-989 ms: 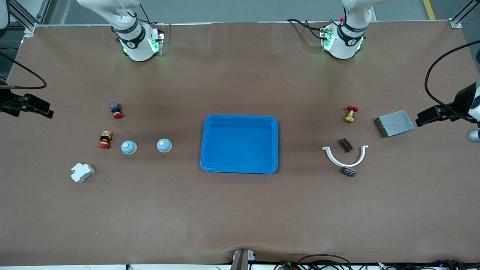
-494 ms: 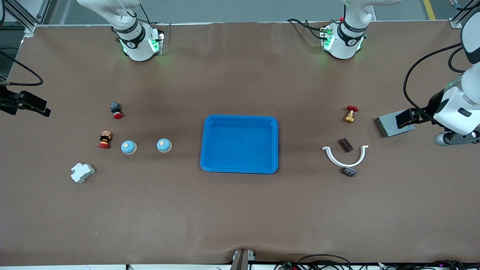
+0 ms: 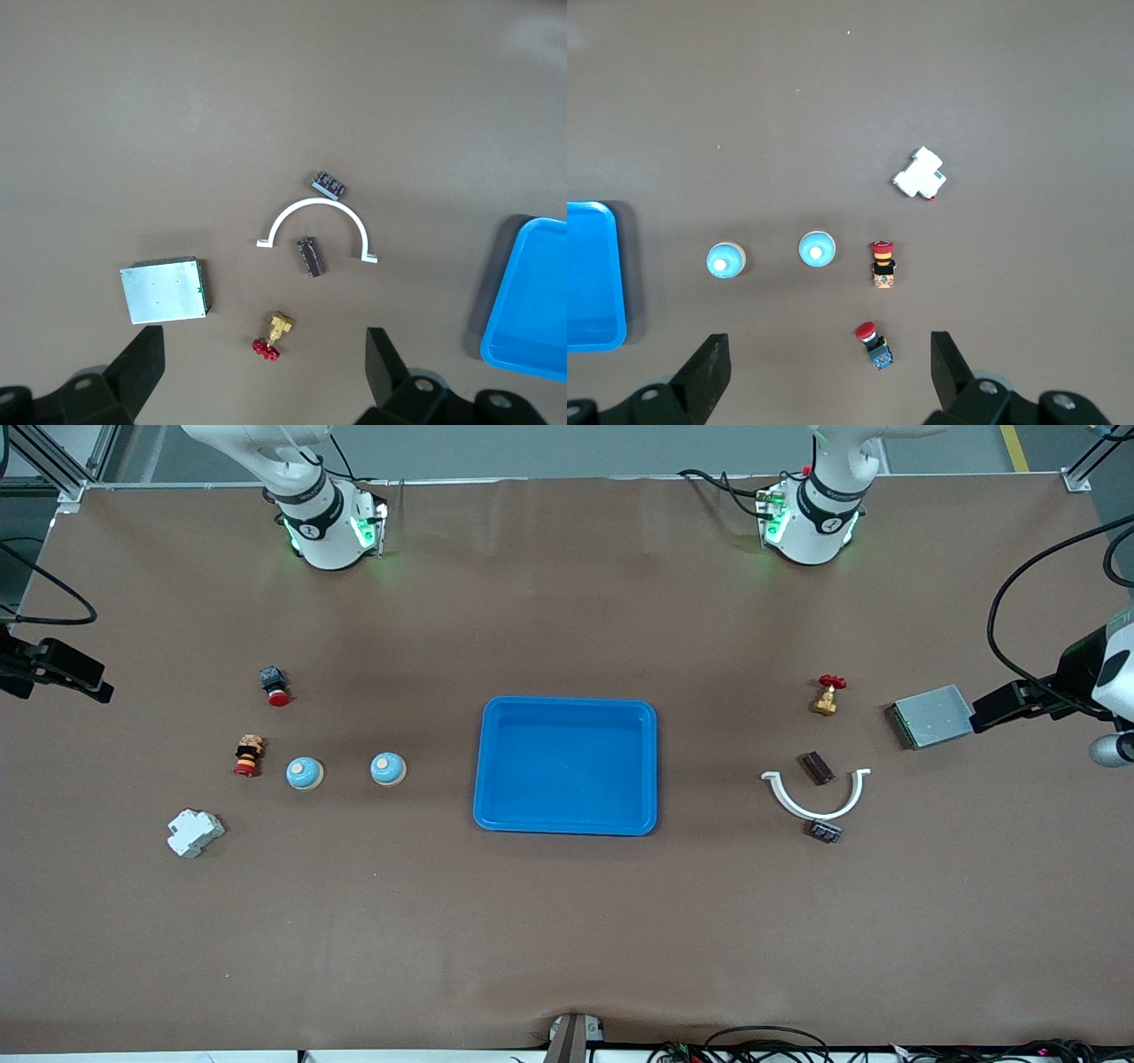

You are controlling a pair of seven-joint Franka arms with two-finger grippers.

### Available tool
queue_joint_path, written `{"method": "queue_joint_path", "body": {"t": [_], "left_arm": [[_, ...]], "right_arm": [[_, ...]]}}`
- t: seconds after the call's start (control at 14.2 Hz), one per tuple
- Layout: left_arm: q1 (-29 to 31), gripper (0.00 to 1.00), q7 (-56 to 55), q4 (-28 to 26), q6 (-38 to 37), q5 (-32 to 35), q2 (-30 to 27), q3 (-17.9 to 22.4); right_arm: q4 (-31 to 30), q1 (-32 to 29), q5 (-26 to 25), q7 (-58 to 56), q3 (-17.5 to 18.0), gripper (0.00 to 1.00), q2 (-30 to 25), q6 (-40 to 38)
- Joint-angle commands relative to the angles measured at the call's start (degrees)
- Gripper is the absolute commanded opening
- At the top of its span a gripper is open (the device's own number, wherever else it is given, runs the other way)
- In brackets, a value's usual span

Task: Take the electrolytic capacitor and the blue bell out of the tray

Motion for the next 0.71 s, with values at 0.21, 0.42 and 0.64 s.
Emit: {"method": "queue_joint_path", "body": {"t": [0.21,0.42,0.64], "left_arm": [[0.54,1.0,0.53,-5.47,2.13,-1.13,-4.29,-1.0],[0.54,1.0,3.49,-5.47,2.3,-1.13,-4.38,-1.0],[0.71,1.0,6.95,-5.47,2.48,-1.57,-4.64,-1.0]], "right_arm": [[-3.65,-1.56,1.03,-0.05,0.79,1.0,-3.49,0.76],[-3.39,-1.56,0.94,-0.05,0.79,1.0,-3.49,0.76],[-3.12,-1.56,0.94,-0.05,0.88,1.0,-3.41,0.93]]}}
